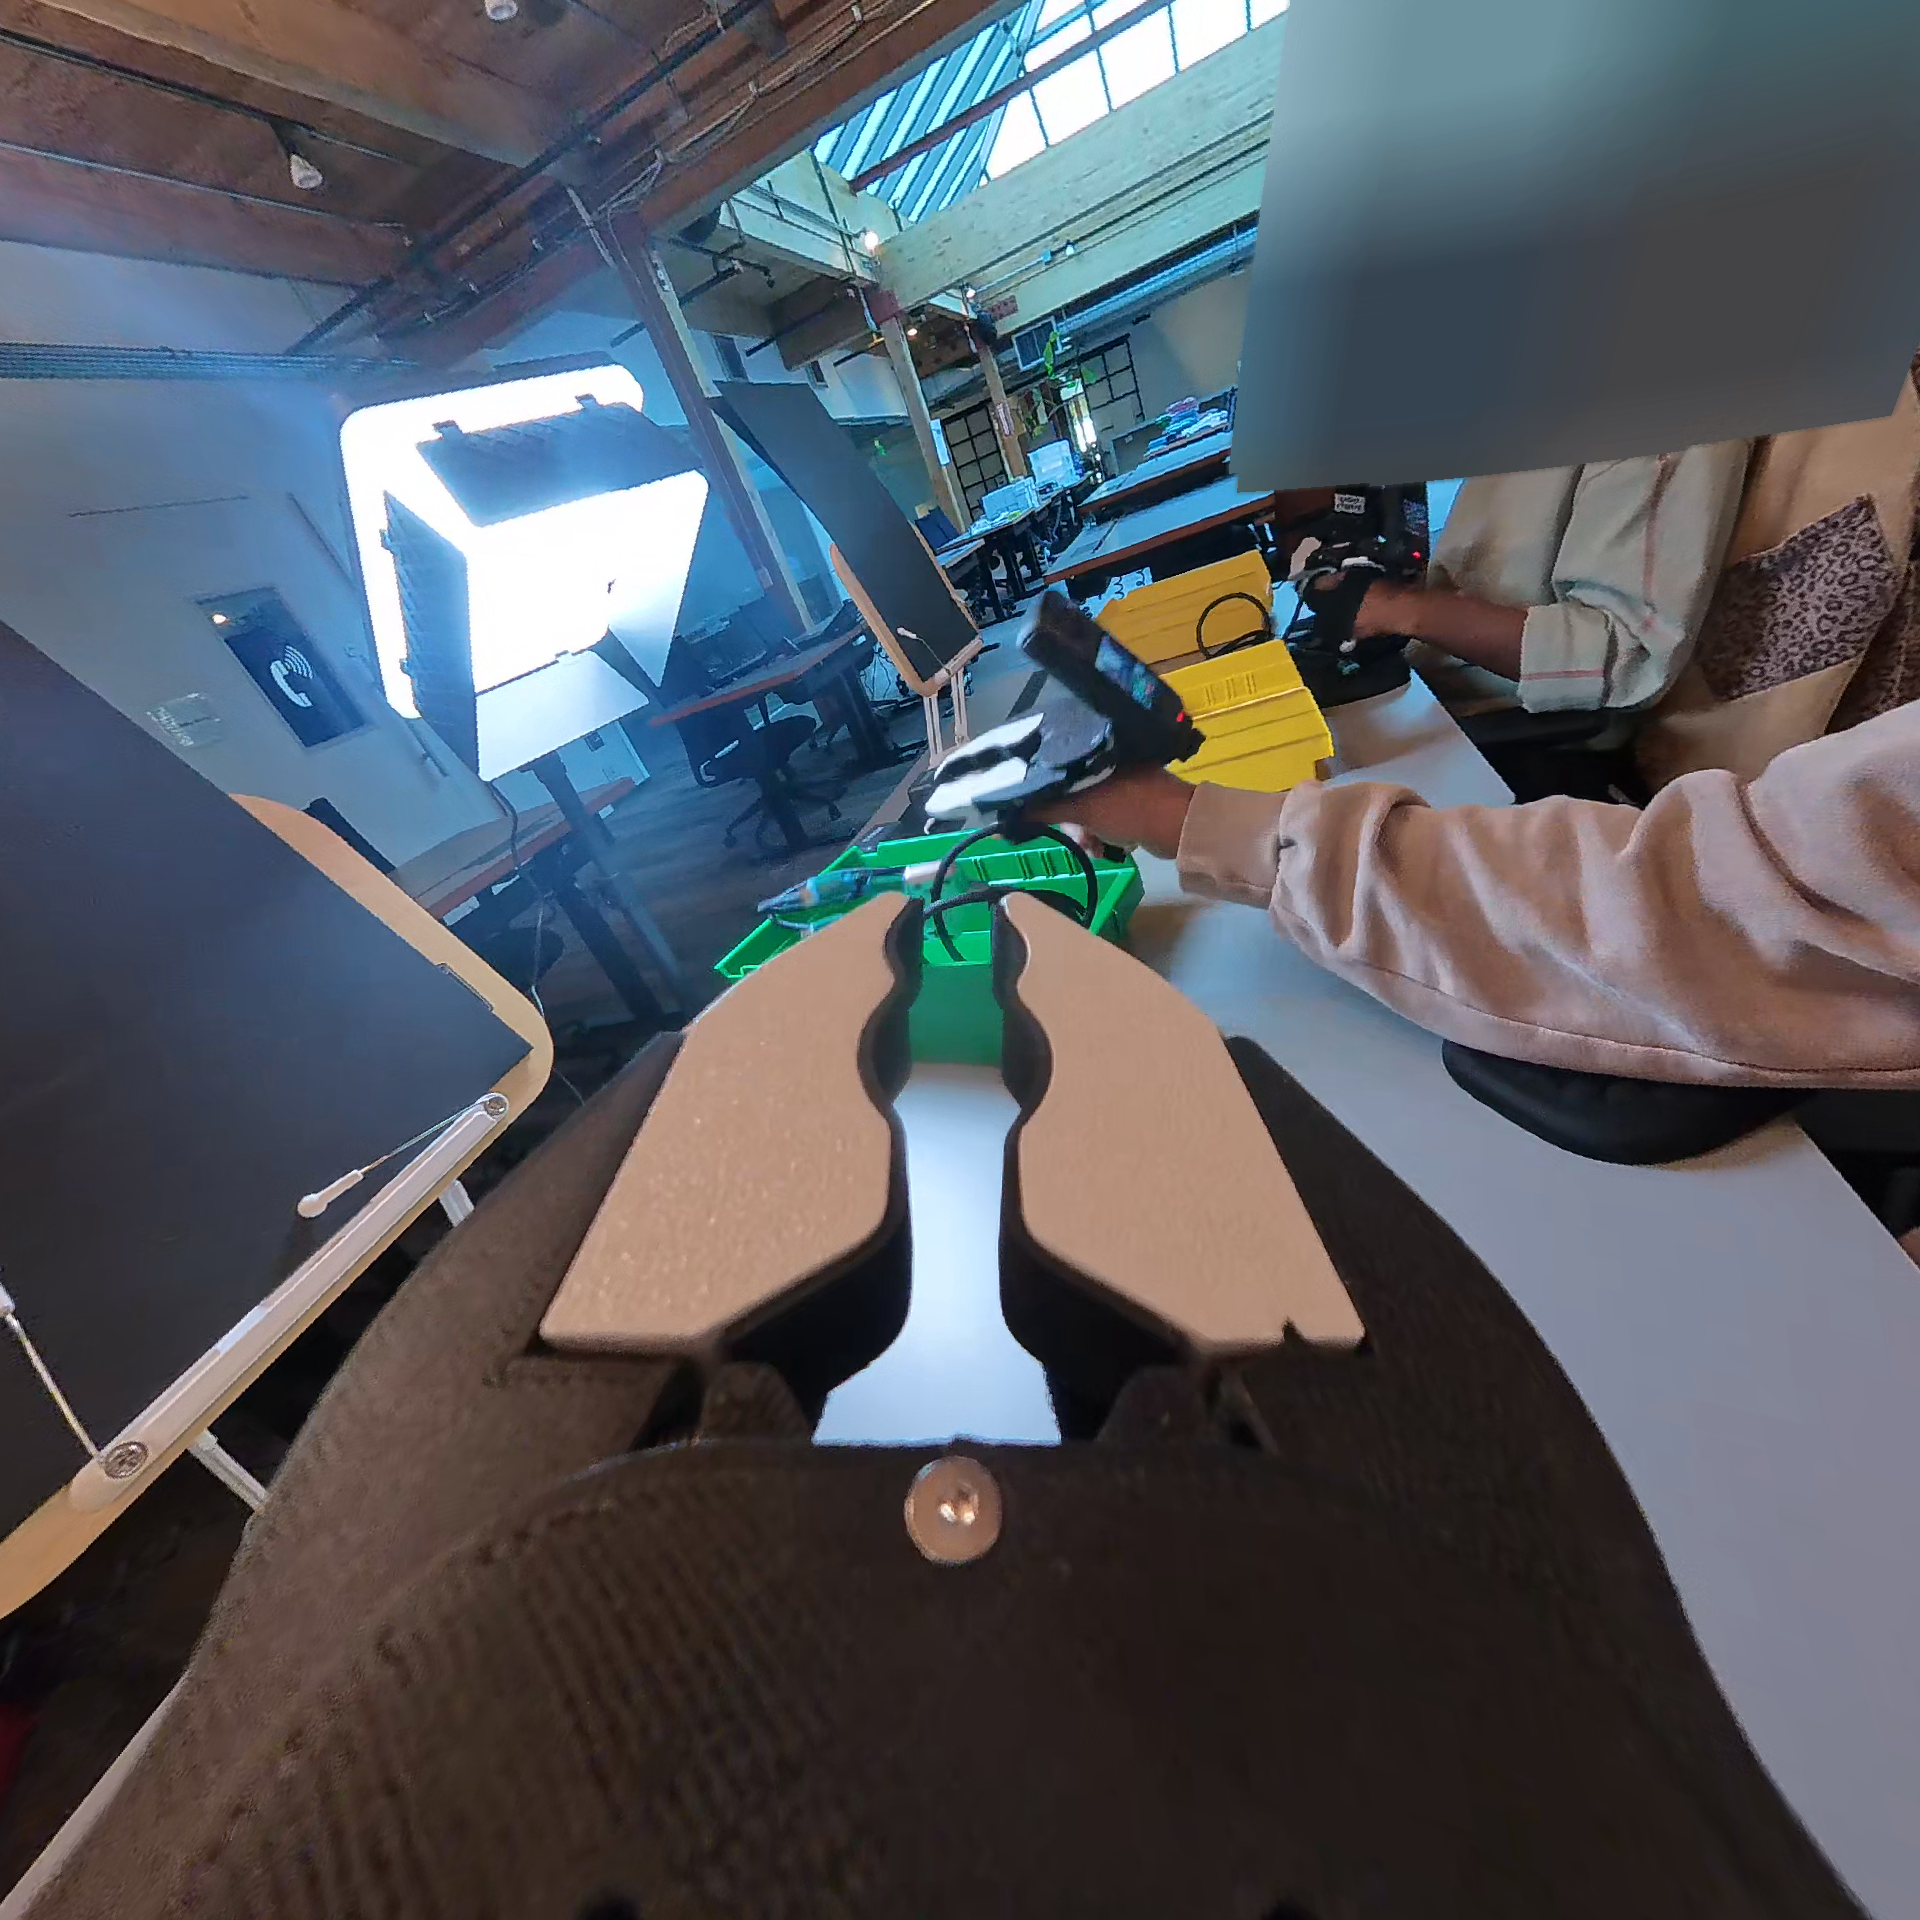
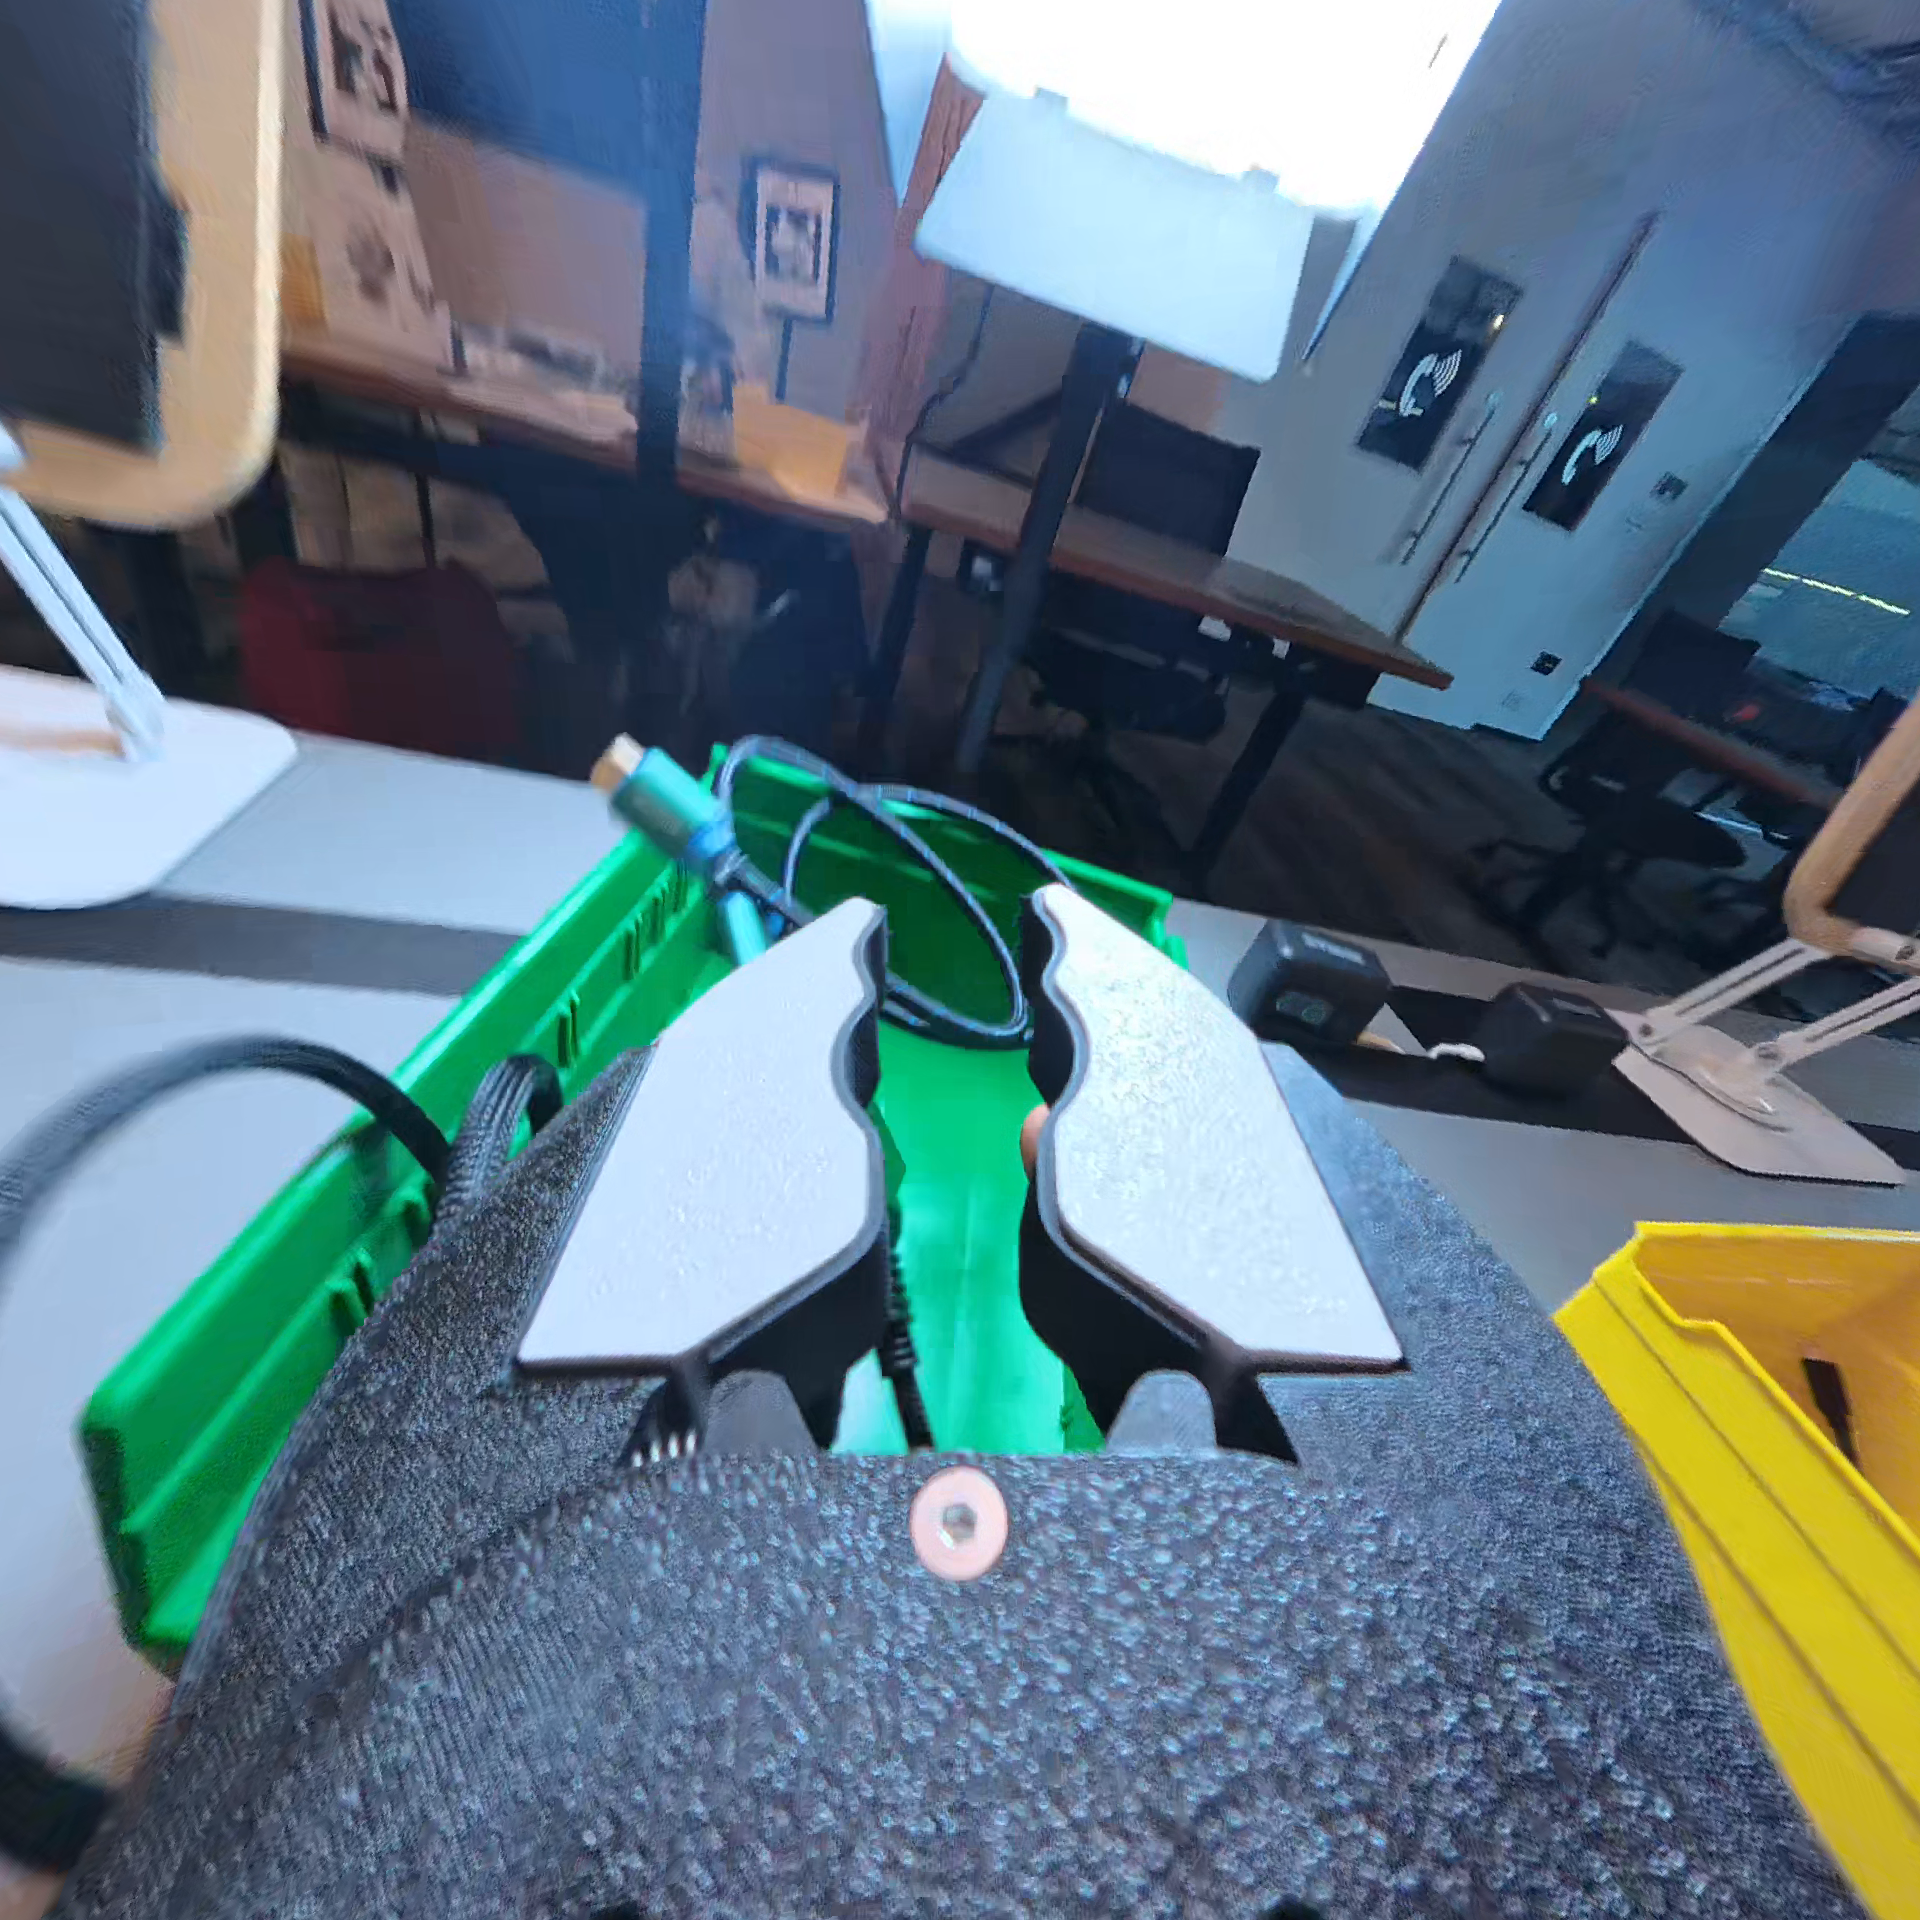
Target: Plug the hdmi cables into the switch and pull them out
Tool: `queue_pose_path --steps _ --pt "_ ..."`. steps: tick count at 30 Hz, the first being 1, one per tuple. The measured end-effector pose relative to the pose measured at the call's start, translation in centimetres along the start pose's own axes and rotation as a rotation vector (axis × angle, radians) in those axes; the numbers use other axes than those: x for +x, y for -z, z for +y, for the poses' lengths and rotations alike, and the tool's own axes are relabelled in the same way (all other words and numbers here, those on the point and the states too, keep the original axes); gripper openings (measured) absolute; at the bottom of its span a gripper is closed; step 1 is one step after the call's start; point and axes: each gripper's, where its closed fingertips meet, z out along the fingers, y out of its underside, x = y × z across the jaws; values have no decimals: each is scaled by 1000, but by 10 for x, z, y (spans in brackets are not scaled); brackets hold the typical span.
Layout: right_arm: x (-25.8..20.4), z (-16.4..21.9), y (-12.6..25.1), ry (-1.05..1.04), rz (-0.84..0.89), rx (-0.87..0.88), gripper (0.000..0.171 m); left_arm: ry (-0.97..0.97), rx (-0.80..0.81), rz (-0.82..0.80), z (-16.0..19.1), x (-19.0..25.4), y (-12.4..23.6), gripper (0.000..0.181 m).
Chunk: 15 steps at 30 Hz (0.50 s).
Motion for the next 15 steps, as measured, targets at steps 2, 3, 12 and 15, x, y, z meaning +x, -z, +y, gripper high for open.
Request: queue_pose_path --steps 2,3,12,15 --pt "6 -28 14 -80 -20 95 24 2 -1 -9 0 -2 1 13" --pt "9 -42 22 -115 -30 144 24 7 -1 -15 0 -4 2 13" --pt "-25 -134 77 -75 -166 413 21 2 -109 -174 16 -37 18 13" --pt "-50 -156 93 -45 -235 475 20 -25 -214 -330 29 -66 42 13"
